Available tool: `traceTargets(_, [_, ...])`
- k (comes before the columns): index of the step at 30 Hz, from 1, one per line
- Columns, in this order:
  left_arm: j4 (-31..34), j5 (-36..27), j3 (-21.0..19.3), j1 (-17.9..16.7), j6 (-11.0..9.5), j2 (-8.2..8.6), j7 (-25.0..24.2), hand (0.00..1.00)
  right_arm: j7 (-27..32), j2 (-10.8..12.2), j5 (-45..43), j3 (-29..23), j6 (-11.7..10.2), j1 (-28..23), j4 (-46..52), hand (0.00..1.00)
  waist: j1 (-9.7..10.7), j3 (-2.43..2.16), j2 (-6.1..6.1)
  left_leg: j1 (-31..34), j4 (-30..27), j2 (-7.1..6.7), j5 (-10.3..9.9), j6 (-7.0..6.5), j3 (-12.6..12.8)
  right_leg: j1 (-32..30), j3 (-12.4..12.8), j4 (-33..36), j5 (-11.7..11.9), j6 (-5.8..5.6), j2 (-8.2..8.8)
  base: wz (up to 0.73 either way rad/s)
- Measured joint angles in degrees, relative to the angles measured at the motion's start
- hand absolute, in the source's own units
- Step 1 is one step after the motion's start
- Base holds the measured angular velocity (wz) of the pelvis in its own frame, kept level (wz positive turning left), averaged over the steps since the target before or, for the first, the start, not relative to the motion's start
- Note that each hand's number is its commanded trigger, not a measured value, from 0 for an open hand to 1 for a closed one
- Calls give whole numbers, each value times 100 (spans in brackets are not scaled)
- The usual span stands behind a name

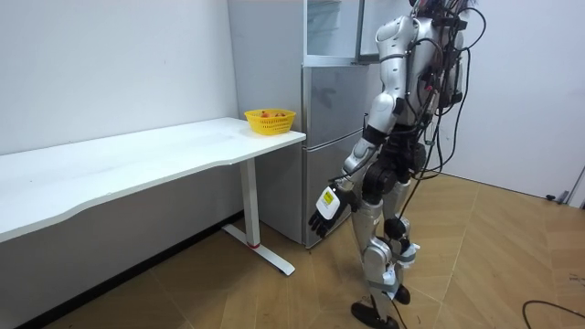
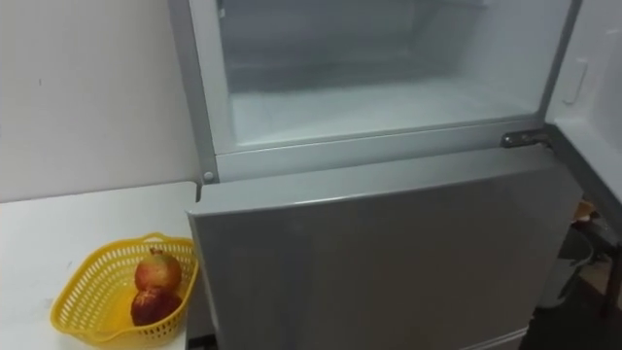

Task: Retrieve from the upper fridge

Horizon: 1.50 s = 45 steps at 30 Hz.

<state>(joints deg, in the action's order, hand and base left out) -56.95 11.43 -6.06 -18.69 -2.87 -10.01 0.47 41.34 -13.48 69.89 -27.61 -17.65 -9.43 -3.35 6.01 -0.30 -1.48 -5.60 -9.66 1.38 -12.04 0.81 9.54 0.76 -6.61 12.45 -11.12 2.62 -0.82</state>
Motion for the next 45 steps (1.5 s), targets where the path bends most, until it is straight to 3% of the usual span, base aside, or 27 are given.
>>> traceTargets(10, [21,60,-410,-5,3,34,-150,0,-625,-7,0,-324,49,311,500,0,-18,0,0,-11,14,4,0,0,1,-9,29,18,0,1,-11,-1])
traceTargets(14, [20,58,-613,-50,3,34,-233,0,-943,-154,-95,-364,159,493,792,0,-15,4,-24,-8,12,5,0,0,1,-29,57,33,1,4,-18,-3])
traceTargets(20, [-74,61,-606,-101,1,38,-230,0,-1491,-353,-350,-348,281,793,1008,0,-22,10,-32,17,11,8,0,0,-1,-36,10,42,1,4,-4,3])
traceTargets(37, [-436,283,-597,-115,61,61,-218,0,-2018,-358,-764,-95,344,958,1248,0,-197,63,-105,9,-4,8,1,-1,-35,30,-149,97,-7,14,60,3])
traceTargets(45, [-478,296,-347,-110,171,63,-227,0,-2152,-368,-2077,341,421,1101,1336,0,-297,59,-121,-13,-20,10,1,-1,-54,30,-165,48,-7,15,65,0])
